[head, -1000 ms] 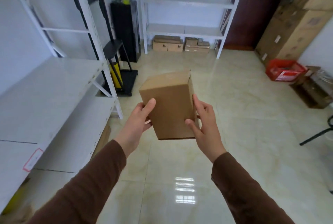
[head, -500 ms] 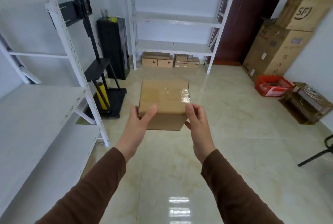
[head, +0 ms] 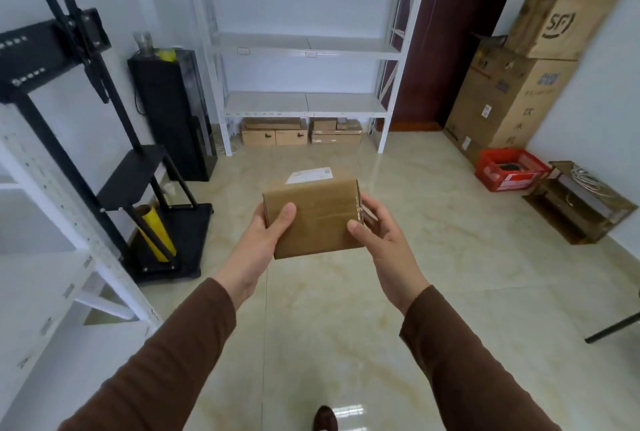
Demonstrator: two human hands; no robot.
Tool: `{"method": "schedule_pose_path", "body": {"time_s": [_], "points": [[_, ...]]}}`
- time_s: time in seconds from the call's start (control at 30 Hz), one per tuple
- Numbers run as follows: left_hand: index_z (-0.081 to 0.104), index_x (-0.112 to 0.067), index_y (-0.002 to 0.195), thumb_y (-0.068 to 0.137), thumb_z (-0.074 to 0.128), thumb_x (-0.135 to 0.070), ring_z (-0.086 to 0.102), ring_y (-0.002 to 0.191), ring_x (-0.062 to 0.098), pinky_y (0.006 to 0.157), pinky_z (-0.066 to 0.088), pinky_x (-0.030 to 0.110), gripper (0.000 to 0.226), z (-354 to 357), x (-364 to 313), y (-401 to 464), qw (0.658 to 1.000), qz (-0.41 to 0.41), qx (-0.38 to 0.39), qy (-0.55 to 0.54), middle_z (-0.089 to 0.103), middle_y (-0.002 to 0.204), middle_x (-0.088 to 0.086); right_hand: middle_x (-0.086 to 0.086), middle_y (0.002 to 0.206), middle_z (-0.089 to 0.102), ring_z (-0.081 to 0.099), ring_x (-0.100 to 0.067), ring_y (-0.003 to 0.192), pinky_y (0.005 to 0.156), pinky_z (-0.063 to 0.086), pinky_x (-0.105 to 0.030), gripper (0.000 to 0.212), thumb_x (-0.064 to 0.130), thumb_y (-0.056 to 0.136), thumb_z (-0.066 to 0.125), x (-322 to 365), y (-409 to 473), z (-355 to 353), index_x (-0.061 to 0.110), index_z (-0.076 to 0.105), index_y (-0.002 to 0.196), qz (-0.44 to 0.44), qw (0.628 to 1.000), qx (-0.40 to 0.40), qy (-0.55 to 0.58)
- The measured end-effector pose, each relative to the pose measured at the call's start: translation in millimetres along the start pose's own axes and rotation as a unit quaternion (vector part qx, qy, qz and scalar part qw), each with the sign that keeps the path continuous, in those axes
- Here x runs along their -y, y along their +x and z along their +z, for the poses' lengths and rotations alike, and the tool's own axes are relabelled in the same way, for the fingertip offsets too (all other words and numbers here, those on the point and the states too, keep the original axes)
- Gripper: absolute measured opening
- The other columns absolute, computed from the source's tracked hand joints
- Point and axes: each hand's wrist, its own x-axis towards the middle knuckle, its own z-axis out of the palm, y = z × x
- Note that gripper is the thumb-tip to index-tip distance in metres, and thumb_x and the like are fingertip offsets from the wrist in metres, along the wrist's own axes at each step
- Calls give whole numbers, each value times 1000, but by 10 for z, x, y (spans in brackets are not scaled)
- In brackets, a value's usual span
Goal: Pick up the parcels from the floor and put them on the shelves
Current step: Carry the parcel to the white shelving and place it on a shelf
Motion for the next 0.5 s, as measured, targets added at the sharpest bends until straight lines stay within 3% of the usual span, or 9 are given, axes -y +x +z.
{"method": "schedule_pose_path", "body": {"time_s": [0.13, 0.23, 0.33, 0.4, 0.47, 0.5], "points": [[36, -37, 152, 95, 62, -50, 59, 120, 0, 74, 51, 4, 64, 4, -37, 969, 999, 19, 3, 32, 59, 140, -13, 5, 116, 69, 61, -15, 109, 89, 48, -33, 36, 48, 90, 68, -1, 997, -15, 22, 62, 114, 37, 997, -55, 44], [25, -40, 160, 94, 67, -45, 55, 120, -1, 71, 50, 1, 78, -27, -188, 1637, 997, 37, 3, 63, 53, 141, -15, -2, 111, 67, 62, -19, 104, 92, 50, -42, 42, 57, 84, 71, 7, 1789, -2, 22, 59, 102, 59, 994, -78, 41], [23, -40, 159, 91, 66, -48, 52, 118, -6, 77, 49, 5, 80, -144, -332, 2248, 999, 28, -2, 45, 51, 142, -16, -2, 108, 66, 60, -19, 101, 88, 49, -38, 36, 45, 88, 71, -57, 2534, 61, 17, 59, 108, 60, 994, -83, 39], [26, -39, 158, 88, 58, -63, 53, 126, 1, 94, 44, 15, 81, -287, -386, 2663, 1000, 12, -23, 12, 53, 147, -14, 2, 107, 66, 59, -16, 101, 82, 47, -29, 36, 34, 93, 69, -124, 3000, 182, 11, 58, 118, 58, 996, -66, 35], [28, -39, 157, 91, 52, -68, 54, 132, 10, 105, 43, 26, 77, -464, -397, 3130, 999, -1, -50, -9, 56, 148, -12, 4, 119, 67, 61, -15, 109, 88, 49, -28, 41, 28, 95, 68, -229, 3472, 334, 14, 56, 131, 56, 997, -35, 34], [28, -39, 157, 94, 52, -65, 56, 132, 11, 103, 45, 26, 72, -566, -389, 3382, 998, -3, -59, -18, 57, 147, -12, 5, 125, 66, 61, -14, 115, 95, 50, -30, 44, 27, 95, 67, -290, 3721, 414, 19, 54, 137, 55, 998, -19, 35]]}}
